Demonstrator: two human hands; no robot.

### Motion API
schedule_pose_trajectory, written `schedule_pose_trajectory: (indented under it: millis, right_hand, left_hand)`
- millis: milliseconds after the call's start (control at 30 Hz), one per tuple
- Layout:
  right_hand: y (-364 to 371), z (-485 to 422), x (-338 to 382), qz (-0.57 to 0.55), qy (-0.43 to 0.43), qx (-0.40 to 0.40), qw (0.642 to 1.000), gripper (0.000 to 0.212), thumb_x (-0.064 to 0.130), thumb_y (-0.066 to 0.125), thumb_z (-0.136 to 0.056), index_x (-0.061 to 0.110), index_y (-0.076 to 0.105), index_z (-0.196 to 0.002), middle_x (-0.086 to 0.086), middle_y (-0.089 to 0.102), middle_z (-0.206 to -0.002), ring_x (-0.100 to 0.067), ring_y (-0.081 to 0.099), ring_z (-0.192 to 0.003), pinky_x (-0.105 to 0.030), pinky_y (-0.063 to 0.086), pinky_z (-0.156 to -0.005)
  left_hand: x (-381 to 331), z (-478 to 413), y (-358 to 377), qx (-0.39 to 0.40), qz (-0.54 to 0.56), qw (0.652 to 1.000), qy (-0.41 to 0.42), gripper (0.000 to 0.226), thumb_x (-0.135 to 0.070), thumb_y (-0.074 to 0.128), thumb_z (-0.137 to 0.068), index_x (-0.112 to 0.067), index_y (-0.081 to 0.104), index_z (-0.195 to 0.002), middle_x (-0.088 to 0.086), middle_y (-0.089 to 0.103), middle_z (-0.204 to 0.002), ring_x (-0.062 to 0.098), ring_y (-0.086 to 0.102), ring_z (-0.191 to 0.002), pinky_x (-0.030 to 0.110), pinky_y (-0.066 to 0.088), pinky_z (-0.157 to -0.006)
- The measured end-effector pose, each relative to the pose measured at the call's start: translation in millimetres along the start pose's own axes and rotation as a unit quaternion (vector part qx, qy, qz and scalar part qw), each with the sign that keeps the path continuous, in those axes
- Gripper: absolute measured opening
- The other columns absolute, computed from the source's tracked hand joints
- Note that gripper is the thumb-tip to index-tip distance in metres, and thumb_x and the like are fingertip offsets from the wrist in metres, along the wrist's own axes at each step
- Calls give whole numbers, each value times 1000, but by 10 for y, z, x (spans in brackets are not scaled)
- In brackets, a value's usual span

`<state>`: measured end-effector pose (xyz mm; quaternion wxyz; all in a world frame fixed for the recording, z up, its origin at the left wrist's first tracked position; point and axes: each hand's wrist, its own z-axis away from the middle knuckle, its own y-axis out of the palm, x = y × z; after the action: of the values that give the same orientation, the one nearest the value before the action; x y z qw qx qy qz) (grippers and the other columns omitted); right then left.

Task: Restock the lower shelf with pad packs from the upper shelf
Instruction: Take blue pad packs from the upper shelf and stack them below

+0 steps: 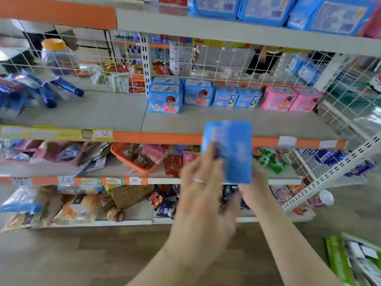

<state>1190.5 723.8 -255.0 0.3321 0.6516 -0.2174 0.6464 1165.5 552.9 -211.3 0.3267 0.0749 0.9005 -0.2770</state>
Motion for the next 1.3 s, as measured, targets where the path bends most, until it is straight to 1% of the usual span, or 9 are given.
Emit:
schedule_pose_trajectory:
  millis: [67, 333, 500, 667, 867, 1000, 1067, 1167, 1300]
  right_hand:
    - [-22, 13, 134, -12, -13, -27, 999, 61, 64, 77, -66, 10, 72, -95, -2, 75, -86, -17, 68, -73, -27, 53, -62]
    - [-318, 89, 459, 68, -122, 30, 990, 28, 52, 56, -92, 39, 77, -105, 2, 75, -110, -15, 68, -100, -31, 52, -85]
    - [-536, 41, 520, 191, -180, 41, 964, 40, 57, 48, -95, 31, 76, -110, -42, 57, -107, -59, 52, -100, -69, 45, -87]
    - [-871, 21, 641, 139, -188, 70, 970, 32, 37, 51, -97, 27, 72, -119, -6, 75, -113, -31, 62, -118, -54, 47, -102]
    - [-1350, 4, 691, 151, -192, 103, 964, 27, 26, 53, -98, 21, 72, -117, 13, 72, -114, 1, 57, -123, -20, 43, -102]
    - [-1632, -61, 775, 192, -155, 43, 968, 39, 30, 52, -103, 6, 77, -86, 14, 51, -48, -8, 44, -48, -21, 32, -50]
    - [-1712, -112, 859, 214, -116, 30, 969, 58, 37, 51, -102, 15, 60, -49, 11, 27, -37, -9, 24, -40, -20, 18, -43]
    - [-1780, -201, 885, 226, -87, 25, 970, 67, 44, 52, -100, 13, 39, -43, 10, 21, -39, -10, 20, -40, -21, 17, -41]
    - [-1858, -312, 701, 196, -52, 55, 978, 68, 52, 58, -95, -7, 53, -62, -7, 59, -55, -19, 48, -51, -27, 36, -52]
  left_hand:
    - [173, -154, -188, -16, 28, 993, -113, 49, -30, 77, -87, -21, 61, -132, -7, 57, -143, 6, 49, -126, 18, 39, -108]
    - [716, -408, -144, -22, 364, 803, -471, 24, -10, 60, -97, -8, 65, -121, -5, 77, -92, 7, 72, -84, 19, 55, -73]
    - [519, -374, 114, -39, 397, 747, -532, 14, -16, 58, -98, -9, 67, -104, 0, 76, -86, 10, 72, -77, 27, 55, -75]
    - [228, -368, 389, -61, 422, 720, -548, 40, -47, 47, -101, -20, 75, -91, 1, 74, -79, 16, 71, -69, 37, 53, -73]
    - [-82, -393, 790, -80, 353, 742, -564, 30, -44, 48, -102, -19, 64, -106, -3, 75, -75, 14, 72, -61, 33, 61, -53]
    - [-296, -418, 1031, -36, 309, 775, -550, 29, -39, 54, -100, -14, 66, -111, 3, 68, -85, 17, 69, -60, 39, 62, -66]
    - [-398, -464, 1140, -8, 281, 783, -555, 29, -41, 55, -99, -17, 67, -111, 1, 72, -77, 20, 69, -63, 42, 60, -74]
    - [-483, -532, 1259, -16, 240, 795, -558, 26, -40, 61, -96, -17, 68, -103, 1, 75, -74, 23, 72, -69, 41, 60, -76]
    - [-405, -450, 1305, -50, 185, 854, -484, 34, -26, 81, -82, -29, 59, -107, 1, 77, -104, 21, 75, -92, 45, 60, -84]
